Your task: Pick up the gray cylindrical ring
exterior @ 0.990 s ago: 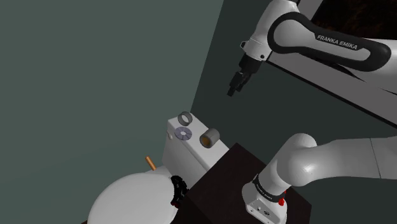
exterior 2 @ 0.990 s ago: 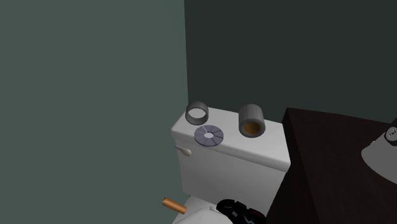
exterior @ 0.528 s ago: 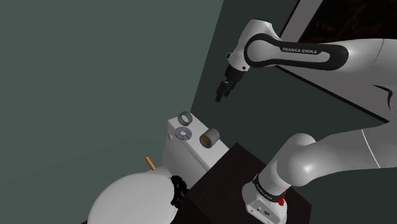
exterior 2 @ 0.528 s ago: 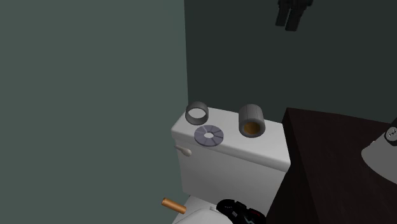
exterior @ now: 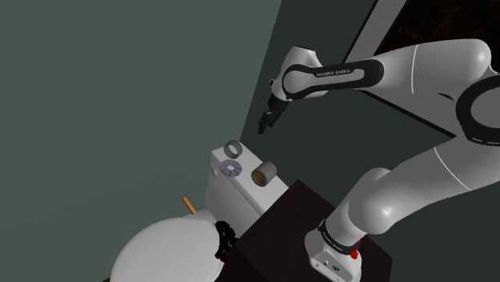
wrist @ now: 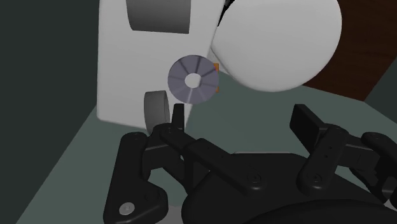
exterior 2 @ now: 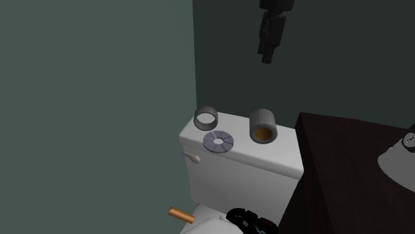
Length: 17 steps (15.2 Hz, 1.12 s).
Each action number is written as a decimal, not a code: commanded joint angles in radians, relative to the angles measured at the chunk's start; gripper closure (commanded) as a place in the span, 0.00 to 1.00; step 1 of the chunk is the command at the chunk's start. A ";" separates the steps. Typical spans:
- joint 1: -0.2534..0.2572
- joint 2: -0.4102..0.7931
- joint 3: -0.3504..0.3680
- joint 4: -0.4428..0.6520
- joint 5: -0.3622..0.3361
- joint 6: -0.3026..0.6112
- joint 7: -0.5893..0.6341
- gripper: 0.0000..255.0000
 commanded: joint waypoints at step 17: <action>-0.042 0.712 -0.027 0.365 0.138 0.356 -0.243 0.00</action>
